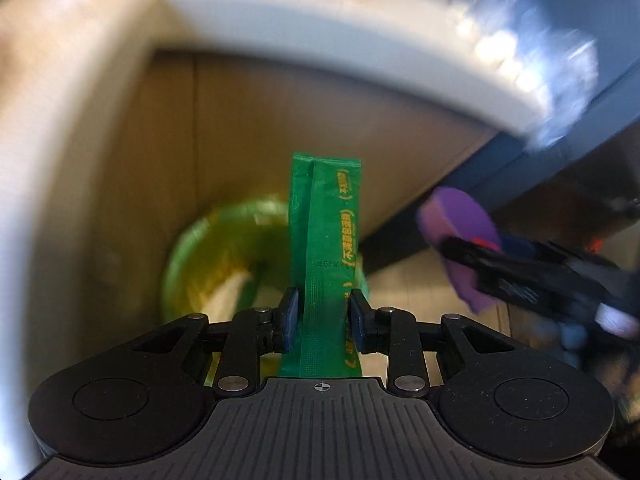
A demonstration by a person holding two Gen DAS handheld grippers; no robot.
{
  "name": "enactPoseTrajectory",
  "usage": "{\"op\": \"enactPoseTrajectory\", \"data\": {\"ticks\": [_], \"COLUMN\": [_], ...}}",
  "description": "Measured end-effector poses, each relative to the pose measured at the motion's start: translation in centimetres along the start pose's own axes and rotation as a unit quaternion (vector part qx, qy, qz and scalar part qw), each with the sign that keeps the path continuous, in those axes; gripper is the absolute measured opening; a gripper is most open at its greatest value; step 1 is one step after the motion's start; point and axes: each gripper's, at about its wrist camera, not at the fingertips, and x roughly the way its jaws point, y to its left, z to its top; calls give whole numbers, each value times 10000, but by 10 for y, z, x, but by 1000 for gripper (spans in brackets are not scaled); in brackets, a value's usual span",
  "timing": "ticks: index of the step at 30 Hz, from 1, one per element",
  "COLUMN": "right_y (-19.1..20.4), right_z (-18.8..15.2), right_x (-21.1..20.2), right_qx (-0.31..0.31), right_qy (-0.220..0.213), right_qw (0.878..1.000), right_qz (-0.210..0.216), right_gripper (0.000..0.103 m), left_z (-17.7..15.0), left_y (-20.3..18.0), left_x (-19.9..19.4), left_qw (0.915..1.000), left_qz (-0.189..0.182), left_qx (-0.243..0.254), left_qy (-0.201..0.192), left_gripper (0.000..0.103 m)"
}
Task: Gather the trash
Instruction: 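Carry both items over the green bin and open the left gripper, then open the right gripper to drop the purple sponge into the bin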
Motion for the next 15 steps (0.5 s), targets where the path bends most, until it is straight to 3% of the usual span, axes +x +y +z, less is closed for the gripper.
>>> {"op": "enactPoseTrajectory", "data": {"ticks": [4, 9, 15], "right_y": [-8, 11, 47], "right_z": [-22, -35, -32], "right_x": [19, 44, 96], "right_qx": [239, 81, 5], "right_qy": [340, 697, 1388], "right_qw": [9991, 9974, 9853], "right_qz": [-76, 175, 995], "right_gripper": [62, 62, 63], "left_z": [4, -3, -12], "left_y": [16, 25, 27], "left_x": [38, 30, -27], "left_qw": [9986, 9993, 9964], "left_qz": [491, 124, -213], "left_qx": [-147, -352, -535], "left_qy": [89, 44, -619], "left_gripper": [33, 33, 33]}}
